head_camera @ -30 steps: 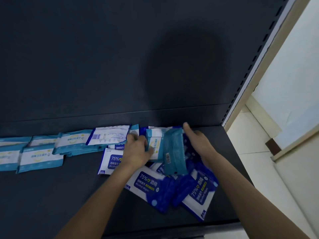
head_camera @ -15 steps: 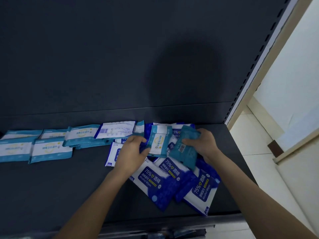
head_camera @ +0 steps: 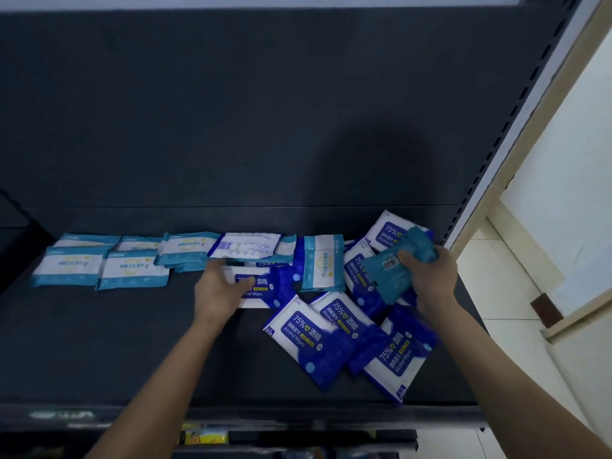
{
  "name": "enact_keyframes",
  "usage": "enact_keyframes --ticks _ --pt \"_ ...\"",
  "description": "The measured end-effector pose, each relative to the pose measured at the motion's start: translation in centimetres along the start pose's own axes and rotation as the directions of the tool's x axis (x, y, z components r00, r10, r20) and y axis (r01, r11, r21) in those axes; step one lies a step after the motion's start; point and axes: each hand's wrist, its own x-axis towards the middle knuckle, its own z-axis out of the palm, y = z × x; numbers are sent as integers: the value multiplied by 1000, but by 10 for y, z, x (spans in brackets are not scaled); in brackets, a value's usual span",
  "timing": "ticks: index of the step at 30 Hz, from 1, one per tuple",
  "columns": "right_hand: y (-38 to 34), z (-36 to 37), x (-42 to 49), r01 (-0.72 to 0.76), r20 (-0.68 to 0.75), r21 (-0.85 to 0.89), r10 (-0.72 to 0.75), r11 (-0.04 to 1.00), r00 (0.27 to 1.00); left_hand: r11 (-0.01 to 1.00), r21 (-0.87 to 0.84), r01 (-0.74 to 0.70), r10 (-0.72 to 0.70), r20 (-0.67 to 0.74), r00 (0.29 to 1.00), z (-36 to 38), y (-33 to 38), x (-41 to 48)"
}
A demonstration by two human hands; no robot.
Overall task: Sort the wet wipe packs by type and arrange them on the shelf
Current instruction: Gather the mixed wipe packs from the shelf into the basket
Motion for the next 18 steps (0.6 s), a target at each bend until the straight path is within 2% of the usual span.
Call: enact_keyframes --ticks 3,6,11,13,16,18 --pt "-12 -11 0 31 -56 89 -26 996 998 985 -168 33 -44 -60 997 -9 7 -6" --pt "-23 -19 0 18 -71 161 -7 987 997 942 -329 74 -73 15 997 -6 18 -19" --pt "-26 -35 -4 -2 -122 277 37 961 992 865 -475 163 -69 208 976 6 26 -39" --pt "-29 -44 -3 -18 -158 308 70 951 985 828 -532 179 -67 224 972 8 26 -43" --pt "-27 -57 -5 -108 -102 380 157 919 982 841 -502 200 -35 319 947 10 24 -44" --pt "-23 -63 -11 -179 -5 353 194 918 981 925 -340 172 5 462 887 17 22 -49"
